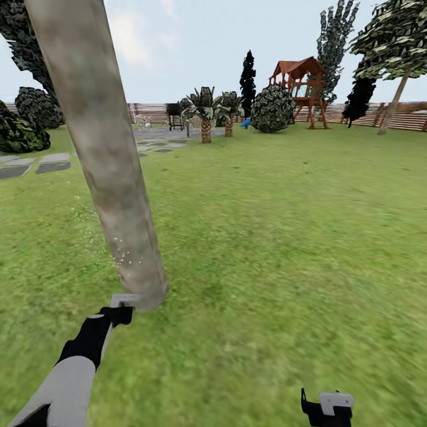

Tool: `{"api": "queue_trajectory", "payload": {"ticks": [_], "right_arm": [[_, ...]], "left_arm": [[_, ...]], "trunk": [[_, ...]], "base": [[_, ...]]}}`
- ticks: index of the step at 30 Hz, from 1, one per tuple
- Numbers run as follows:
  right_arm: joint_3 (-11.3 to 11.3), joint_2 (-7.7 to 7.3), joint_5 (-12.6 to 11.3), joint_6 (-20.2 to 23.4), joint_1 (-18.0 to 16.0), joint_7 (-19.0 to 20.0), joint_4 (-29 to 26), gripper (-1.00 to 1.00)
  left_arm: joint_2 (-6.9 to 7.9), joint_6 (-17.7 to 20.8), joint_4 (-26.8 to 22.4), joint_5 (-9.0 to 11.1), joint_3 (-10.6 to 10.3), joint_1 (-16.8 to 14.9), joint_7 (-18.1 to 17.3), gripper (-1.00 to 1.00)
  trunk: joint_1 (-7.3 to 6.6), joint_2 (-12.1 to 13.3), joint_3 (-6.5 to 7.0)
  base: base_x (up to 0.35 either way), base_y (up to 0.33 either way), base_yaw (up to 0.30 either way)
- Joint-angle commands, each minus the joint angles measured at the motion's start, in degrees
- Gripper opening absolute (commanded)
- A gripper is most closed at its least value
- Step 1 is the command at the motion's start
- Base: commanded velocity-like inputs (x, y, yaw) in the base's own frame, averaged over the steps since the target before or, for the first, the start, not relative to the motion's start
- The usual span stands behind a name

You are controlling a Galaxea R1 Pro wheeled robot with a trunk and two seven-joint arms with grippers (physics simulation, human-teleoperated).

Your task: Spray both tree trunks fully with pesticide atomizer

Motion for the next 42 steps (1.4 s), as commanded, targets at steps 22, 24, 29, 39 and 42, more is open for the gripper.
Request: {"api": "queue_trajectory", "payload": {"ticks": [22, 24, 29, 39, 42], "right_arm": [[0.0, -0.17, 0.08, 0.0, 0.0, 0.0, 0.0, 1.0], [-0.05, -0.23, 0.06, 0.0, 0.0, 0.0, 0.0, 1.0], [-0.01, -0.29, 0.09, 0.0, 0.0, 0.0, 0.0, 1.0], [0.0, -0.12, 0.09, 0.0, 0.0, 0.0, 0.0, 1.0], [0.0, -0.12, 0.09, 0.0, 0.0, 0.0, 0.0, 1.0]], "left_arm": [[8.23, 16.26, -10.54, 0.3, -11.17, -7.28, -15.84, -1.0], [7.85, 18.46, -13.27, 0.53, -12.46, -7.3, -15.92, -1.0], [10.99, 22.47, -16.4, 0.68, -12.96, -7.22, -16.26, -1.0], [10.77, 23.01, -20.0, 0.57, -12.95, -6.44, -18.99, -1.0], [10.78, 23.01, -19.99, 0.56, -12.95, -6.36, -18.88, -1.0]], "trunk": [[0.0, 0.0, 0.0], [0.0, 0.0, 0.0], [0.0, 0.0, 0.0], [0.0, 0.0, 0.0], [0.0, 0.0, 0.0]], "base": [[0.0, 0.0, 0.003], [0.0, 0.0, 0.0], [0.0, 0.0, 0.0], [0.014, -0.137, 0.076], [0.079, -0.27, 0.277]]}}
